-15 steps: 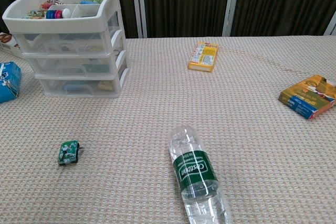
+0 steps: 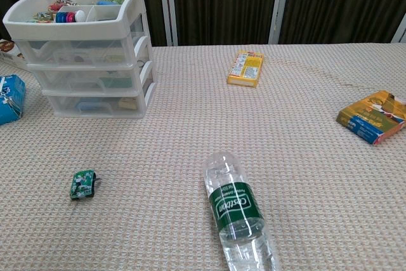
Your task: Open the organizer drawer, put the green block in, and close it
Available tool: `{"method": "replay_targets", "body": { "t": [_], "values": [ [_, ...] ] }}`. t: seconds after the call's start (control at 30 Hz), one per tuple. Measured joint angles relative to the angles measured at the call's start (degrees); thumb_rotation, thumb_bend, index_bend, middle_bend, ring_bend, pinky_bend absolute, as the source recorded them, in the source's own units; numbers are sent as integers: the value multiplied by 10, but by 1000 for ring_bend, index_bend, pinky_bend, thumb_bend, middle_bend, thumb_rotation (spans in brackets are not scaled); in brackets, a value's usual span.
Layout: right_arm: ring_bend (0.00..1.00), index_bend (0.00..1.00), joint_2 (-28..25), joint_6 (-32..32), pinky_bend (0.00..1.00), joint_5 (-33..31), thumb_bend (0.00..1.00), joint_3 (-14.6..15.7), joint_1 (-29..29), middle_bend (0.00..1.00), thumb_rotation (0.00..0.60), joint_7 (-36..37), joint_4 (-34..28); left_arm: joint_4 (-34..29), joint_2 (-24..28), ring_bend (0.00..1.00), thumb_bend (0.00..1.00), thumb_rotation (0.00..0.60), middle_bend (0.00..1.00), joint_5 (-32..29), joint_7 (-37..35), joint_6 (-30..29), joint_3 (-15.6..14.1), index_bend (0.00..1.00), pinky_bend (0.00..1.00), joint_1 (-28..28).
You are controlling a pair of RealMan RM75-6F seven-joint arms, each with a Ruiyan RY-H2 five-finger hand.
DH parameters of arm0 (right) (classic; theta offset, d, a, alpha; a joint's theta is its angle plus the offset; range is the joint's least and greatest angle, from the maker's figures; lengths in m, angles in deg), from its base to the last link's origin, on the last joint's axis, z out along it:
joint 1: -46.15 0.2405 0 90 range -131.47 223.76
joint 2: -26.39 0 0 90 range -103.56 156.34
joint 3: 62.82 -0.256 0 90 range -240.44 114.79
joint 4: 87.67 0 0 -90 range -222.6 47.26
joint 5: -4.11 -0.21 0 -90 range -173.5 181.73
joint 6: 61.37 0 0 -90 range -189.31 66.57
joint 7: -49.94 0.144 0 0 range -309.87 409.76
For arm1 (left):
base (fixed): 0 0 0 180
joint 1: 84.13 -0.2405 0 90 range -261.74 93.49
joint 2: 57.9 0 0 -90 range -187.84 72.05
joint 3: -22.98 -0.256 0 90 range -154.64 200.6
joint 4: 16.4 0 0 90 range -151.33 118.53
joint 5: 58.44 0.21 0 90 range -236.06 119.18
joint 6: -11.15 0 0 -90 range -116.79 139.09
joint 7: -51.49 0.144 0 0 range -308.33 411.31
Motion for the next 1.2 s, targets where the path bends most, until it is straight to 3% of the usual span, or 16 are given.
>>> {"method": "replay_targets", "body": {
  "t": [0.4,0.5,0.57,0.63,0.77,0.93,1.2],
  "values": [
    [0,37,-3,-5,0,3,0,2,-3,0,600,4,1,-2,-3,0,110,600,0,2,22,-4,0,3,0,-1],
    [0,40,-3,-4,0,3,0,2,-3,0,600,5,0,-7,-5,24,335,600,16,-3,19,-1,3,1,60,1],
    [0,44,-2,-3,0,1,0,2,-2,0,600,4,0,-18,-6,184,564,600,173,-10,9,6,6,0,224,4],
    [0,46,-2,-1,0,1,0,2,-1,0,600,2,-1,-37,-8,376,701,600,396,-21,-13,14,10,0,360,7],
    [0,48,-3,3,0,-1,0,3,0,0,600,0,-4,-85,-10,587,793,600,660,-55,-75,40,26,8,480,18],
    [0,50,-3,7,0,-3,0,3,2,0,600,-1,-5,-131,-19,670,800,600,745,-125,-120,99,62,24,525,53],
    [0,50,-4,12,0,-7,0,3,4,0,600,-1,-7,-158,-51,679,799,600,755,-251,-106,188,111,24,528,119]
  ]
}}
